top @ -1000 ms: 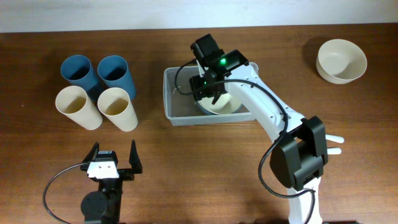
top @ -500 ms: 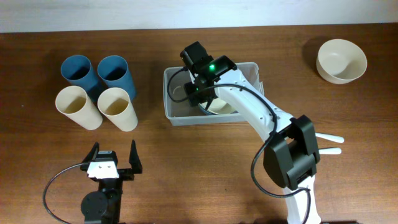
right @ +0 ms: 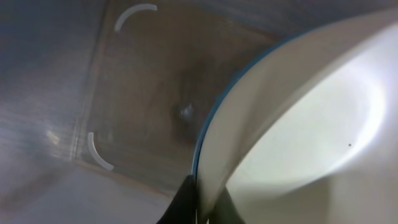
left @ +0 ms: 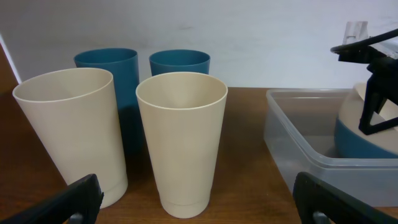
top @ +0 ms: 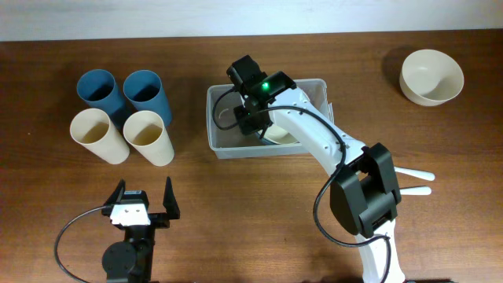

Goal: Pack container

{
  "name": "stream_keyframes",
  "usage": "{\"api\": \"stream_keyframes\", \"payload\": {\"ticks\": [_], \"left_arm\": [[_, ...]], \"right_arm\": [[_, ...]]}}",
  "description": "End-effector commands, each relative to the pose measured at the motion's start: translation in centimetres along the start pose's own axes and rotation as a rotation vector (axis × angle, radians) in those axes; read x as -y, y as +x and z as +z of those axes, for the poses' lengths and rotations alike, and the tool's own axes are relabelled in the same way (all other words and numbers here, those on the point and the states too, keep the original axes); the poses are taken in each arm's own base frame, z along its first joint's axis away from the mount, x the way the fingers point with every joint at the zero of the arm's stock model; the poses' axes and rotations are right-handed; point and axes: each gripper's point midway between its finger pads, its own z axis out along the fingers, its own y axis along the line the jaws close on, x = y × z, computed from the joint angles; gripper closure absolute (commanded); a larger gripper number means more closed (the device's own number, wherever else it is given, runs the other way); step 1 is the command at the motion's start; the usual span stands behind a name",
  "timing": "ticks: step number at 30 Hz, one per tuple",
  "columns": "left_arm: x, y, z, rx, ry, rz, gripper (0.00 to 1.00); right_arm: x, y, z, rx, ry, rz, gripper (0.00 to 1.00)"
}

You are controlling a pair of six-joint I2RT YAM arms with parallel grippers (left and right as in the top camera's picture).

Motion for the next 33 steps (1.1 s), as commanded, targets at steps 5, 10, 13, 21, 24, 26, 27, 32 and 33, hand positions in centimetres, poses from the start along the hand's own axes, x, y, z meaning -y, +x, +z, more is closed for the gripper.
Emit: {"api": "stream_keyframes", "payload": {"ticks": [5, 10, 13, 21, 24, 26, 27, 32, 33], "left_arm": [[-0.2, 0.1, 0.0, -0.002, -0.008, 0.012, 0.00], [-0.2, 0.1, 0.0, -0.002, -0.008, 0.012, 0.00], [-0.2, 0.1, 0.0, -0.002, -0.008, 0.012, 0.00], [-0.2, 0.1, 0.0, -0.002, -0.008, 0.012, 0.00], [-0.2, 0.1, 0.0, -0.002, -0.008, 0.012, 0.00], [-0.2, 0.1, 0.0, -0.002, -0.008, 0.012, 0.00], [-0.2, 0.1, 0.0, -0.002, -0.008, 0.012, 0.00], [-0.2, 0.1, 0.0, -0.002, -0.008, 0.012, 0.00], [-0.2, 0.1, 0.0, -0.002, -0.008, 0.012, 0.00]], "right_arm": [[0.2, -1.1, -1.1, 0.025, 0.019, 0.005, 0.96], [0.0, -2.0, -3.0, 0.042, 0.015, 0.006, 0.96], [0.1, -2.6, -4.6, 0.054, 0.017, 0.007, 0.96], [1.6, -2.5, -7.3, 0.051, 0.101, 0.011, 0.96], [1.8, -2.0, -7.2, 0.028, 0.107, 0.008, 0.96], [2.0, -1.8, -7.1, 0.021, 0.119, 0.007, 0.96], [2.1, -1.8, -7.1, 0.019, 0.127, 0.006, 0.96], [2.2, -1.5, -7.1, 0.007, 0.130, 0.005, 0.96], [2.2, -1.4, -7.0, 0.004, 0.130, 0.004, 0.96]]}}
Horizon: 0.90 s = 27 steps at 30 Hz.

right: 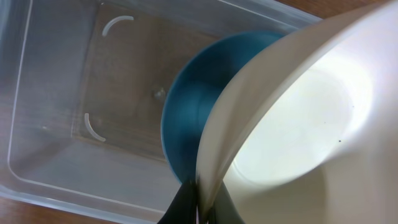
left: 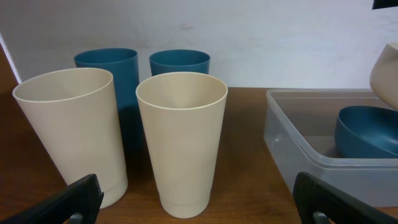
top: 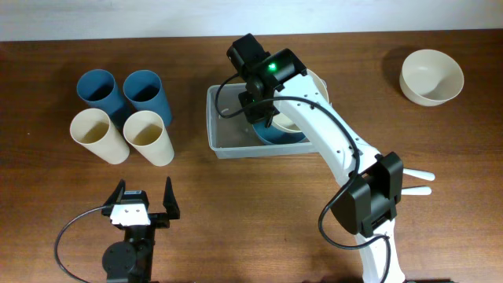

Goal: Pack container
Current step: 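Press the right gripper on the stacked bowls' rim to settle them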

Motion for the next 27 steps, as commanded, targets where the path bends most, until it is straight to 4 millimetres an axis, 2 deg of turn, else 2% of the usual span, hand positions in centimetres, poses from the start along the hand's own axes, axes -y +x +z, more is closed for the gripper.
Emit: {"api": "stream_keyframes", "payload": {"ticks": [1, 15, 27], "left_arm": [[-0.2, 0.1, 0.0, -0.002, -0.008, 0.012, 0.00], [-0.2, 0.1, 0.0, -0.002, -0.008, 0.012, 0.00], [-0.2, 0.1, 0.0, -0.002, -0.008, 0.012, 0.00]], "right_arm": [[0.3, -0.4, 0.0, 0.012, 0.029, 0.005, 0.96], [-0.6, 0.5, 2.6, -0.039, 0.068, -0.036, 0.96], [-0.6, 0.7, 3.0, -0.051, 0.082, -0.041, 0.96]]}}
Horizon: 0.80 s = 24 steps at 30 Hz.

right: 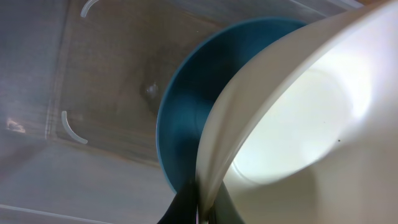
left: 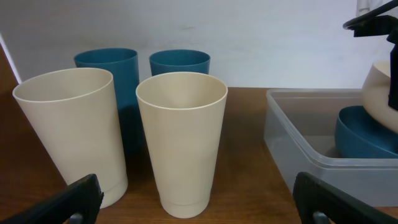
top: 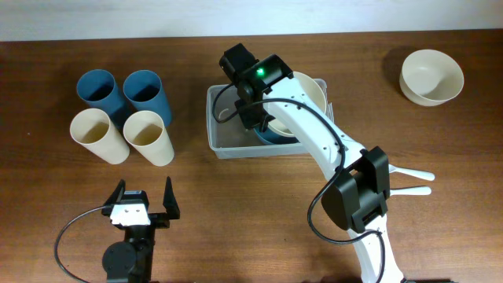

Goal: Pack container
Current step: 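Press the right gripper on the stacked bowls' rim to settle them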

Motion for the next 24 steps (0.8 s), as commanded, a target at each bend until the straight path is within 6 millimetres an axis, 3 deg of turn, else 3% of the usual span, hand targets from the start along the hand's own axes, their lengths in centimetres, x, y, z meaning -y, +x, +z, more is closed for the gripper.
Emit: {"api": "stream_keyframes", "payload": {"ticks": [1, 8, 24], "left_arm": [[-0.2, 0.1, 0.0, -0.002, -0.008, 0.012, 0.00], [-0.2, 0.1, 0.0, -0.002, -0.008, 0.012, 0.00], [-0.2, 0.1, 0.0, -0.002, -0.008, 0.012, 0.00]], "right_arm": [[-0.1, -0.1, 0.3, 0.003, 0.028, -0.008, 0.96], [-1.3, -0.2, 0.1, 0.018, 0.015, -0.026, 0.96], [-1.2, 0.0, 0.1, 0.007, 0.021, -0.029, 0.96]]}}
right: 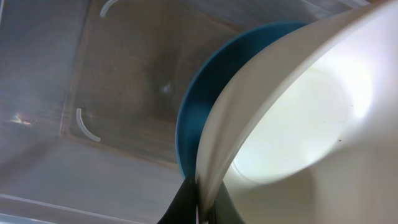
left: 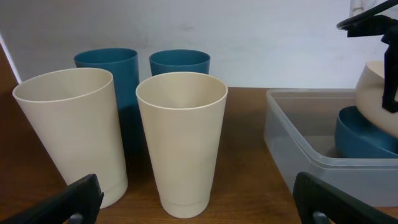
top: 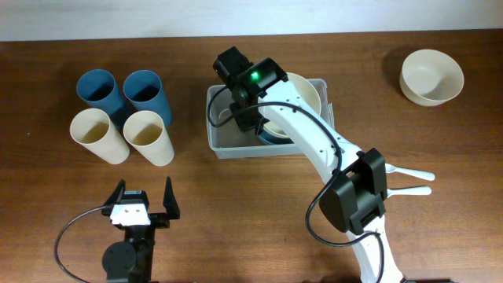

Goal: Pack container
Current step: 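Press the right gripper on the stacked bowls' rim to settle them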

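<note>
A clear plastic container (top: 220, 140) stands at the table's middle back with a blue bowl (right: 205, 118) inside it. My right gripper (right: 200, 199) is shut on the rim of a cream bowl (right: 298, 112), which it holds tilted over the blue bowl. In the left wrist view the cream bowl (left: 376, 87) hangs just above the blue bowl (left: 367, 134); whether they touch is unclear. My left gripper (top: 144, 206) rests open at the front left, holding nothing.
Two blue cups (top: 122, 90) and two cream cups (top: 126, 135) stand in a block left of the container. Another cream bowl (top: 431, 76) sits at the far right back. White utensils (top: 413, 181) lie on the right, beside the right arm's base.
My right gripper and the cream bowl have shifted a little to the left over the blue bowl. The left arm and the cups are where they were.
At first my right gripper was low in the container, with the cream bowl sitting in the blue one. Then the cream bowl was held up clear of the blue bowl. Later it was lower and tilted above it, and now slightly further left.
</note>
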{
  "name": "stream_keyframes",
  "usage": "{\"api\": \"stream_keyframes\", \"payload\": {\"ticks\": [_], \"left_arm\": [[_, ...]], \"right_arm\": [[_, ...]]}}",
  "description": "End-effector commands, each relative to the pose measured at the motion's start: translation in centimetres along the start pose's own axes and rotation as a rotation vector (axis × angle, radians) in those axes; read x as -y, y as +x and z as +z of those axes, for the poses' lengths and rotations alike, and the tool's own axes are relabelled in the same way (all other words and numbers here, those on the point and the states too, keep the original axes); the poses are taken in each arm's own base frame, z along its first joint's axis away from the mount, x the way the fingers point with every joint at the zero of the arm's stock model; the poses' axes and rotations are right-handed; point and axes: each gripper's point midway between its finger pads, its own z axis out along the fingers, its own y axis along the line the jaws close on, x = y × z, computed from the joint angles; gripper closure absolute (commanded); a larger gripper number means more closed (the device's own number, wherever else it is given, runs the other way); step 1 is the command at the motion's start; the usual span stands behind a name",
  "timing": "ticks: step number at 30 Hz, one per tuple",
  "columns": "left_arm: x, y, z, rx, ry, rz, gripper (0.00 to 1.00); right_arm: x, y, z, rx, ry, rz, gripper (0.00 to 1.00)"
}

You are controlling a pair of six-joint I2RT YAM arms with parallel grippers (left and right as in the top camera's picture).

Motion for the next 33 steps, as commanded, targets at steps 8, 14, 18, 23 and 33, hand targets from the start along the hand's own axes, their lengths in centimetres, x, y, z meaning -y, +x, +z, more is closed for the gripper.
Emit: {"api": "stream_keyframes", "payload": {"ticks": [8, 14, 18, 23, 33], "left_arm": [[-0.2, 0.1, 0.0, -0.002, -0.008, 0.011, 0.00], [-0.2, 0.1, 0.0, -0.002, -0.008, 0.012, 0.00], [-0.2, 0.1, 0.0, -0.002, -0.008, 0.012, 0.00], [-0.2, 0.1, 0.0, -0.002, -0.008, 0.011, 0.00], [-0.2, 0.1, 0.0, -0.002, -0.008, 0.012, 0.00]], "right_arm": [[0.4, 0.6, 0.5, -0.028, 0.041, -0.010, 0.96], [0.3, 0.9, 1.2, -0.048, 0.045, -0.017, 0.96], [0.2, 1.0, 1.7, -0.058, 0.047, -0.020, 0.96], [0.2, 1.0, 1.7, -0.060, 0.047, -0.020, 0.93], [0.2, 0.9, 1.7, -0.058, 0.048, -0.020, 0.70]]}}
